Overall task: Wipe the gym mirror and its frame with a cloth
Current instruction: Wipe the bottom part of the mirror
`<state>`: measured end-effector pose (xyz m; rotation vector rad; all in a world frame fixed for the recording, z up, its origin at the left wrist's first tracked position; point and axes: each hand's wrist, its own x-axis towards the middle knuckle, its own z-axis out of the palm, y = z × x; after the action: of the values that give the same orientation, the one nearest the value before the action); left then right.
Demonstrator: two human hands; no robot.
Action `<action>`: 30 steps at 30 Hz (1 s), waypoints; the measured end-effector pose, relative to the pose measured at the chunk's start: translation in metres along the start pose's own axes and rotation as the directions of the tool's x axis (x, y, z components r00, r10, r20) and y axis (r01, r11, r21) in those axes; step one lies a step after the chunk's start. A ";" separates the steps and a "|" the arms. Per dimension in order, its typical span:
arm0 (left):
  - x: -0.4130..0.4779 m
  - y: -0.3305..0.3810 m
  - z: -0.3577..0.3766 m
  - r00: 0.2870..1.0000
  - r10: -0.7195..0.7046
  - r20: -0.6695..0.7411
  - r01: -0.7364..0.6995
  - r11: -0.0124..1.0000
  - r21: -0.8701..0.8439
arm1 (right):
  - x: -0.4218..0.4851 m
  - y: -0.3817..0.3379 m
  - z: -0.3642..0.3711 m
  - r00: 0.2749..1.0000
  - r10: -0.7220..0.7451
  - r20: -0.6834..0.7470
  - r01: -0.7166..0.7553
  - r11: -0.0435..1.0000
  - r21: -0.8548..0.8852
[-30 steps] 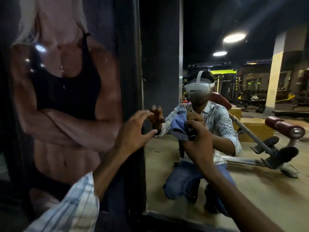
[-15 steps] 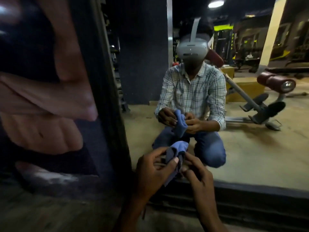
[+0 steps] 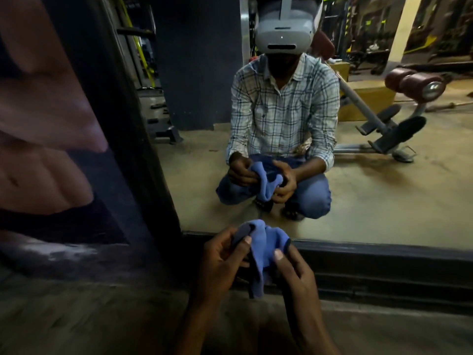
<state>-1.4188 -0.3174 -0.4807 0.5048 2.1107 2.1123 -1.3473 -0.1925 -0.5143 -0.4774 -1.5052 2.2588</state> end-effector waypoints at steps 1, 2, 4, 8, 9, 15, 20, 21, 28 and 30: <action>-0.001 -0.009 0.000 0.999 -0.035 -0.022 0.034 0.999 -0.029 | 0.000 0.006 -0.002 0.999 0.030 -0.011 -0.030 1.000 0.003; -0.001 -0.018 -0.001 0.997 -0.063 -0.053 0.060 0.996 -0.064 | 0.001 0.010 -0.004 0.998 0.064 -0.025 -0.063 0.998 0.023; 0.000 -0.039 -0.006 0.982 -0.120 -0.146 0.098 0.984 -0.149 | 0.005 0.016 -0.010 0.989 0.135 -0.063 -0.131 0.989 0.072; -0.006 -0.071 -0.014 0.936 -0.230 -0.266 0.148 0.944 -0.296 | 0.007 0.014 -0.021 0.968 0.235 -0.092 -0.222 0.966 0.130; -0.008 -0.075 -0.016 0.938 -0.237 -0.252 0.164 0.946 -0.278 | 0.007 0.015 -0.023 0.959 0.263 -0.109 -0.247 0.959 0.139; -0.010 -0.080 -0.019 0.926 -0.143 -0.349 0.058 0.968 -0.244 | 0.005 0.019 -0.022 0.957 0.277 -0.088 -0.251 0.940 0.233; -0.019 -0.080 -0.014 0.917 0.128 -0.378 -0.114 0.992 0.059 | 0.010 0.021 -0.023 0.960 0.238 -0.145 -0.197 0.948 0.251; -0.022 -0.080 -0.012 0.917 0.195 -0.349 -0.151 0.977 0.151 | 0.010 0.022 -0.023 0.959 0.235 -0.161 -0.191 0.950 0.247; -0.040 -0.064 0.007 0.998 -0.040 -0.038 0.041 0.999 0.027 | -0.001 0.024 -0.019 0.970 0.237 -0.053 -0.229 0.965 0.130; -0.040 -0.063 0.008 0.996 -0.062 -0.071 0.060 0.998 -0.032 | -0.003 0.023 -0.017 0.976 0.172 -0.135 -0.180 0.982 -0.049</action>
<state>-1.3887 -0.3206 -0.5490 0.3608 2.1002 2.1557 -1.3393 -0.1885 -0.5417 -0.7900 -1.5229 2.2673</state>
